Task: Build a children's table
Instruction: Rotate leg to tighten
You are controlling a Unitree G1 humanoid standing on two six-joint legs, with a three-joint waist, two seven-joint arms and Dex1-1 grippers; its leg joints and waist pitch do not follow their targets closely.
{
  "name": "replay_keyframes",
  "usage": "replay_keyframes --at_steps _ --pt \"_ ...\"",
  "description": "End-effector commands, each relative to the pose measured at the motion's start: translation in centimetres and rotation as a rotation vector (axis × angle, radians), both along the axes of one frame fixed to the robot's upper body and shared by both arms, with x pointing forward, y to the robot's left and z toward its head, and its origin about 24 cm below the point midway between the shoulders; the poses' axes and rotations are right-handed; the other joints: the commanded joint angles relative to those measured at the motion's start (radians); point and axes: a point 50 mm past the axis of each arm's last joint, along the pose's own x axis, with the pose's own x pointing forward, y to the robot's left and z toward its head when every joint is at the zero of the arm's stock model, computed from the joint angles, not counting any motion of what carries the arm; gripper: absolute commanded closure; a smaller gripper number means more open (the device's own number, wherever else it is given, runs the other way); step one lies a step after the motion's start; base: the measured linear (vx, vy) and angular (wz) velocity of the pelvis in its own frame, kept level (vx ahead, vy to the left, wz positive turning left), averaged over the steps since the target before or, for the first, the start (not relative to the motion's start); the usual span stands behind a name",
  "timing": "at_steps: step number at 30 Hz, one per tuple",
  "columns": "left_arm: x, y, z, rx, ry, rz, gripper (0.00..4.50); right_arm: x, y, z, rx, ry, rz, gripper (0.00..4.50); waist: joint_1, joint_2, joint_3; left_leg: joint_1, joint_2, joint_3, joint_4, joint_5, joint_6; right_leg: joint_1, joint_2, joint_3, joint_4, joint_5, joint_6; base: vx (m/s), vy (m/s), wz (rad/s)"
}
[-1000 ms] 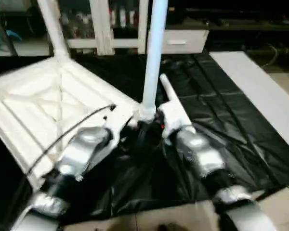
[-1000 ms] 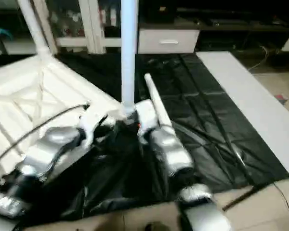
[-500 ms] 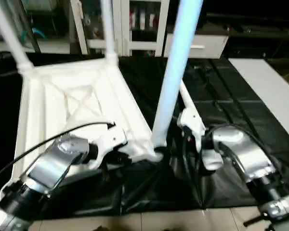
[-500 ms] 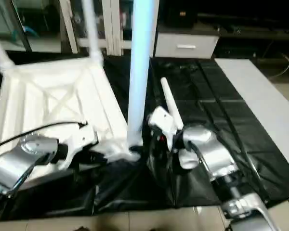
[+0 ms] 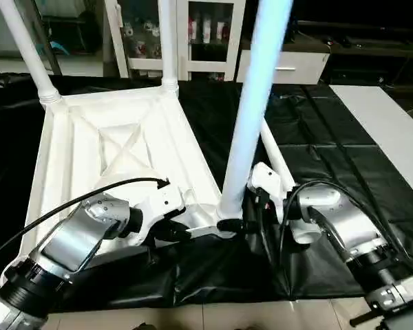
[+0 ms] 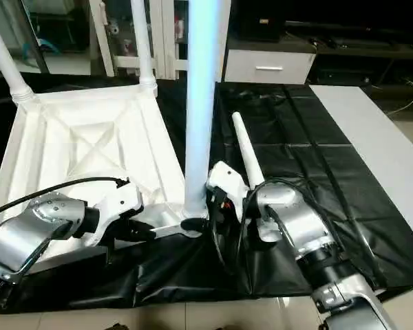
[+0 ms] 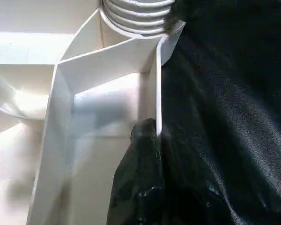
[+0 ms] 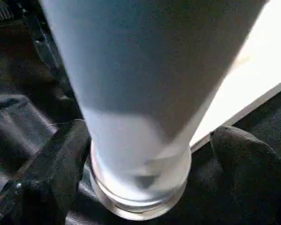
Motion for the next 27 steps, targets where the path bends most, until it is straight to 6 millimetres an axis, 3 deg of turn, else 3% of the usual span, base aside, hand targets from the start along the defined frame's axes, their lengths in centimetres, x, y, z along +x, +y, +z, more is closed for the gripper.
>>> replay_keyframes --at_steps 1,13,19,23,26,27 --pt "-0.6 -0.9 -0.4 -0.002 0.044 -0.058 4.50 0.4 -0.1 0.5 -0.017 -0.030 0.008 0.69 -0.006 0.010 -0.055 0.001 0.016 0.000 -0.078 -0.310 0.005 0.041 -0.034 0.037 -0.068 -0.354 -0.183 0.000 0.000 0.00" --pt "-0.7 -0.8 -0.5 -0.001 0.049 -0.060 4.50 0.4 -0.3 0.1 -0.032 -0.029 0.026 1.70 -0.008 0.008 -0.055 0.001 0.015 0.000 -0.077 -0.314 0.007 0.041 -0.033 0.037 -0.070 -0.370 -0.179 0.000 0.000 0.00" --pt "-0.9 -0.7 -0.6 0.004 0.058 -0.061 4.50 0.2 -0.3 -0.2 -0.035 -0.016 0.030 1.83 -0.007 0.009 -0.055 0.001 0.015 0.001 -0.077 -0.309 0.009 0.042 -0.034 0.037 -0.069 -0.364 -0.183 0.000 0.000 0.00" --pt "-0.6 -0.5 -0.6 0.001 0.051 -0.023 4.50 0.5 -0.3 -1.2 -0.042 0.010 -0.069 1.84 -0.009 0.009 -0.055 0.000 0.015 0.001 -0.077 -0.308 0.009 0.041 -0.034 0.037 -0.069 -0.362 -0.184 0.000 0.000 0.00" --pt "0.7 -0.8 -0.6 -0.029 0.007 0.095 4.50 1.3 0.2 -2.3 -0.054 0.029 -0.245 1.84 -0.023 0.010 -0.047 0.001 0.010 -0.003 -0.078 -0.367 -0.015 0.034 -0.033 0.032 -0.081 -0.480 -0.156 0.000 0.000 0.00" --pt "1.5 -1.2 -0.6 -0.058 -0.015 0.159 4.50 1.7 0.7 -2.8 -0.047 0.036 -0.328 1.84 -0.033 0.000 -0.048 0.004 0.007 -0.008 -0.075 -0.399 -0.022 0.033 -0.036 0.025 -0.093 -0.572 -0.113 0.000 0.000 0.00"
